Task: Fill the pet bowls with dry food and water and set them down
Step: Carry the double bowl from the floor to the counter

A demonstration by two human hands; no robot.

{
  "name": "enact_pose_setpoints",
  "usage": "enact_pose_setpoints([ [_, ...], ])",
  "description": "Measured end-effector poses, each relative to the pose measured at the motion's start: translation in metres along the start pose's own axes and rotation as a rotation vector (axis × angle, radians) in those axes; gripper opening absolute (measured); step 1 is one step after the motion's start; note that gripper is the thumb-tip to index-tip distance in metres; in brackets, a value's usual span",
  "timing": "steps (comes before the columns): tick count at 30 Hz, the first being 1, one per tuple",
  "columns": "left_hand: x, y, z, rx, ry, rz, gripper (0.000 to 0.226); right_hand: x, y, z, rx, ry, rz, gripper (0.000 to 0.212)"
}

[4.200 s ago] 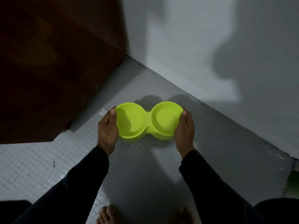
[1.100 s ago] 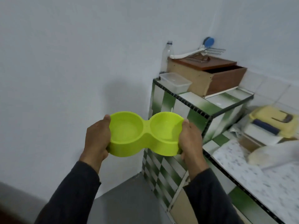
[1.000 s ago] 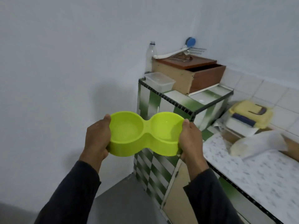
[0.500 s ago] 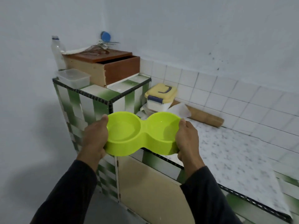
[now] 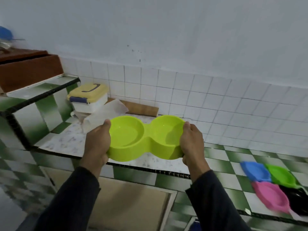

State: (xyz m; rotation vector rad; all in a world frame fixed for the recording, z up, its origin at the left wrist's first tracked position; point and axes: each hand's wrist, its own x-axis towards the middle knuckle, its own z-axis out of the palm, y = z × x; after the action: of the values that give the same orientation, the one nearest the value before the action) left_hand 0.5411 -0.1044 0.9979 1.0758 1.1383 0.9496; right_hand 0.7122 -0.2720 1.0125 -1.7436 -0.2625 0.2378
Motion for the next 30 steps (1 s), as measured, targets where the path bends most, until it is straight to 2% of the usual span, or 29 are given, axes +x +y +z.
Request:
enact_pose_setpoints([
  [7,-0.040,-0.024,0.110,0.049,-0.151,-0.030,0.053,0.042,0.027,-0.103,-0.007,0.169,0.021,0.027],
  [15,-0.087,-0.048,0.240,0.111,-0.396,-0.036,0.053,0.079,0.057,-0.215,0.011,0.411,0.059,0.041],
  [21,-0.130,-0.073,0.346,0.171,-0.573,-0.059,0.056,0.107,0.078,-0.303,0.023,0.581,0.111,0.038],
  [25,-0.155,-0.092,0.420,0.203,-0.679,-0.079,0.056,0.133,0.092,-0.358,0.020,0.686,0.151,0.029],
  [30,-0.186,-0.113,0.508,0.226,-0.820,-0.066,0.053,0.167,0.107,-0.419,0.007,0.809,0.184,0.036],
])
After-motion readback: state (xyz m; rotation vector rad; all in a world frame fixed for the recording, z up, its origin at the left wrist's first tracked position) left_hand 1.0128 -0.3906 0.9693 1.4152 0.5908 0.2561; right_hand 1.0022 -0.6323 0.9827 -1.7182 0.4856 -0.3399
